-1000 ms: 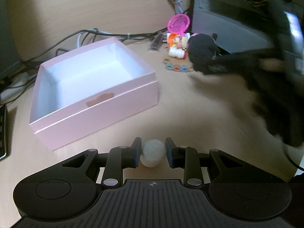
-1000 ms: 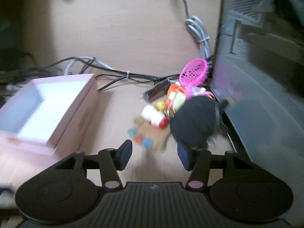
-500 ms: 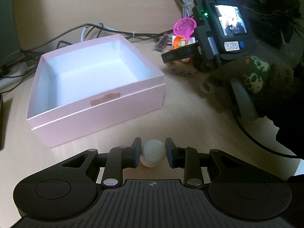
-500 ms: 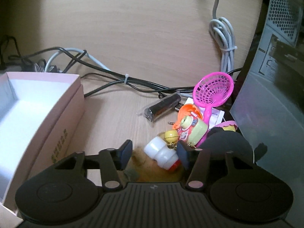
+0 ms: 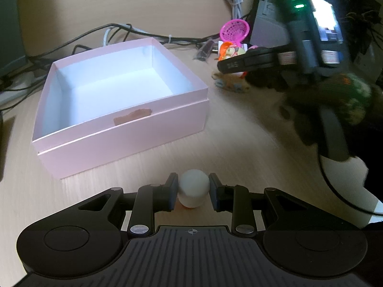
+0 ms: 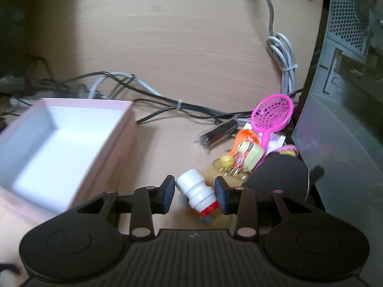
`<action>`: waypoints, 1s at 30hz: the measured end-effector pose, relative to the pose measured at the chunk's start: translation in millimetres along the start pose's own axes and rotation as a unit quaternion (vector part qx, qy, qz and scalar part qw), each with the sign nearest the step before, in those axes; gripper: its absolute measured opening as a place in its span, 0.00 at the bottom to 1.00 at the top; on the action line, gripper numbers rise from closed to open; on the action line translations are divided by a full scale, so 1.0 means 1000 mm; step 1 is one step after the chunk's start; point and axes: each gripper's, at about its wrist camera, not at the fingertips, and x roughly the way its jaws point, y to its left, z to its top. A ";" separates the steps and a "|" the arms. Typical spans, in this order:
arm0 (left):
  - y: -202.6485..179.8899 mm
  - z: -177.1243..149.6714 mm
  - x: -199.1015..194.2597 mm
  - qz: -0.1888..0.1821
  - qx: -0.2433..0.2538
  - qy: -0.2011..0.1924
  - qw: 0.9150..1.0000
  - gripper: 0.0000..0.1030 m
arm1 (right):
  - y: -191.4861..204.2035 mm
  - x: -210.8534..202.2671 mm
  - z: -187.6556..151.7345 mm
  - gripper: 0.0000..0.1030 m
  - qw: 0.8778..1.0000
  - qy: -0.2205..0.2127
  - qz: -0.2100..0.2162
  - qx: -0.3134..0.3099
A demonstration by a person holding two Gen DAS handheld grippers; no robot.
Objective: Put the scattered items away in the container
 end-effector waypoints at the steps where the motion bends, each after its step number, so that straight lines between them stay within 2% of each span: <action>1: 0.000 -0.001 -0.001 0.001 -0.001 0.000 1.000 0.30 | 0.001 -0.007 -0.003 0.35 1.000 0.003 0.010 0.001; 10: -0.008 -0.016 -0.014 0.009 -0.005 -0.001 1.000 0.37 | 0.007 -0.069 -0.059 0.35 0.995 0.037 0.088 -0.019; 12: -0.010 -0.019 -0.017 0.013 -0.006 -0.001 1.000 0.41 | 0.006 -0.087 -0.077 0.35 0.993 0.042 0.107 -0.035; 17: -0.013 -0.027 -0.020 0.025 -0.015 0.000 1.000 0.43 | 0.003 -0.118 -0.113 0.35 0.985 0.062 0.136 -0.083; 23: -0.019 -0.026 -0.017 0.043 -0.038 0.002 0.998 0.45 | -0.008 -0.127 -0.128 0.36 0.985 0.072 0.134 -0.084; 27: -0.024 -0.025 -0.019 0.048 -0.042 0.000 0.998 0.50 | -0.014 -0.131 -0.132 0.48 0.984 0.072 0.128 -0.101; 30: -0.028 -0.025 -0.020 0.051 -0.038 -0.002 0.998 0.53 | -0.022 -0.136 -0.136 0.54 0.985 0.067 0.103 -0.121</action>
